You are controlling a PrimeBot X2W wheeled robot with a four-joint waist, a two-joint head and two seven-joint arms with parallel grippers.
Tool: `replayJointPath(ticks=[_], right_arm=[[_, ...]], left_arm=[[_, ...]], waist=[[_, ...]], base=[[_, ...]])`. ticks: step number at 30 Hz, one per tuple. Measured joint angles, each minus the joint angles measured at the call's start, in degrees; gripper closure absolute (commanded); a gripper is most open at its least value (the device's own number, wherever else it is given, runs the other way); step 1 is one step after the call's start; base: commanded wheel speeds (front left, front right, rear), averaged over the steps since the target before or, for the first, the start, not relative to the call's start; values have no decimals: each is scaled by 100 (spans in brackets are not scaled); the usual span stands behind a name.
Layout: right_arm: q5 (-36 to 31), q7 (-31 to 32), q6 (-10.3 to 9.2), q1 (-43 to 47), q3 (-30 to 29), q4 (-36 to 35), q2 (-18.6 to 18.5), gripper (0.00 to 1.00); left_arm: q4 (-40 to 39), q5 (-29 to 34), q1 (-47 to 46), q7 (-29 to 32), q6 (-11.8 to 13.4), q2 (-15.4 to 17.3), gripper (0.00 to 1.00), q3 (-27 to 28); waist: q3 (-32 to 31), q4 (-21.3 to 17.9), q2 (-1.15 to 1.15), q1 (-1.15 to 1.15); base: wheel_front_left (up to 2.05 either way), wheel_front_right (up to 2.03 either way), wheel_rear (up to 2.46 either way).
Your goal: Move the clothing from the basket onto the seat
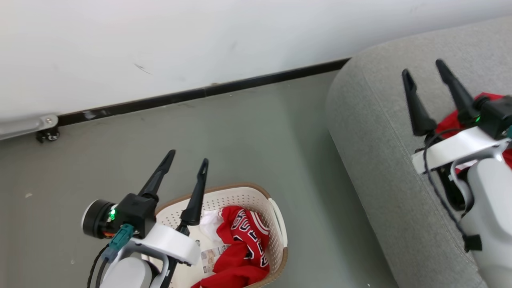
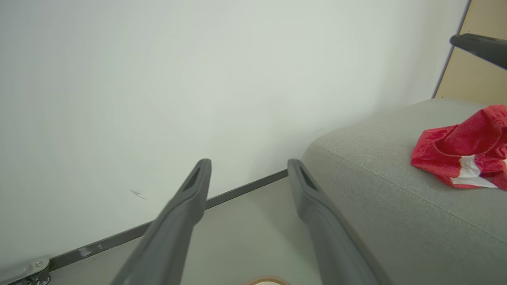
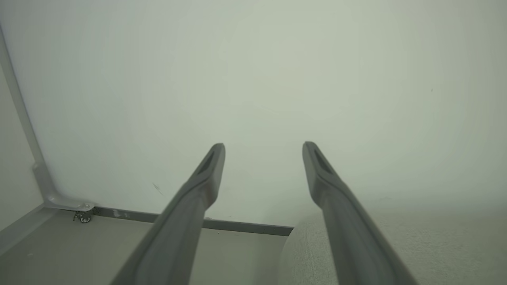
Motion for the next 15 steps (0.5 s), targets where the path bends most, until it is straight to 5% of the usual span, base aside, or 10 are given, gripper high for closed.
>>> replayJointPath(ticks=[15], right_arm=[[-133,-42,0,888,-505,8,472,0]], left_arm=[[64,-152,504,-24,292,25,0,597]], waist=[[-461,468,0,0]], base=[[0,0,0]])
